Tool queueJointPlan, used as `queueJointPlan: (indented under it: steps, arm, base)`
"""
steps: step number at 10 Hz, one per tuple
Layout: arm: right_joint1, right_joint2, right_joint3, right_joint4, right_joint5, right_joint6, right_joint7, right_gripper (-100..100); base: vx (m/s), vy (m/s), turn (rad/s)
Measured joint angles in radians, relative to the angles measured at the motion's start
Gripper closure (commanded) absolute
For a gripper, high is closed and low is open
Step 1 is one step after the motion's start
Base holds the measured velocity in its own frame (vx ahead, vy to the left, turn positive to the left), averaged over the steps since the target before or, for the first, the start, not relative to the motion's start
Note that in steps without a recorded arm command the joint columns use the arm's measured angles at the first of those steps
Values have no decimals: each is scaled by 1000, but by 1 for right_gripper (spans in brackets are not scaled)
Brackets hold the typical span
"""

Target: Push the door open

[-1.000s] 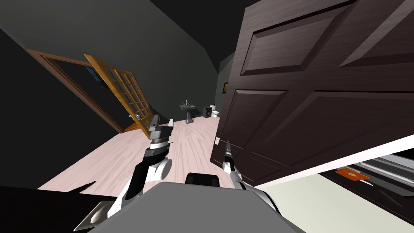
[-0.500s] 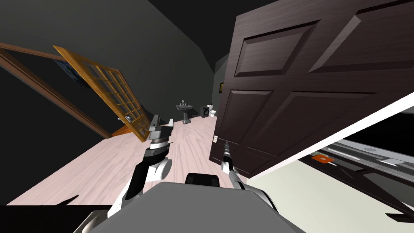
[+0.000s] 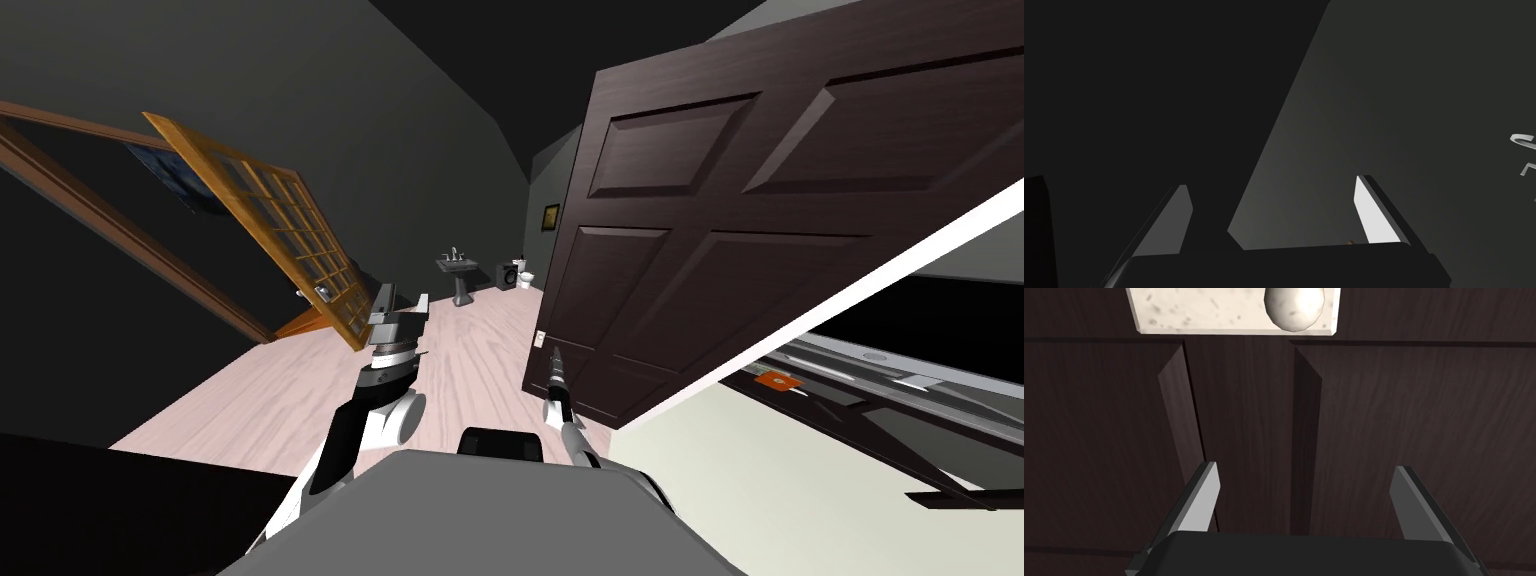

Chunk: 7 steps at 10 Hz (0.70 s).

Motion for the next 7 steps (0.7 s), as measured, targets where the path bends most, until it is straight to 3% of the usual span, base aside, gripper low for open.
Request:
queueJointPlan:
  steps: [2,4,7]
  arm:
    - [-8,6,-1,16,0,-8,-3,-100]
    - [1,15,1,1,2,-1,-2,-100]
    - [1,9,1,0,2,-1,-2,-100]
  base:
    - [-86,183,-7]
    - [-32,95,-10]
    - [52,-114,2]
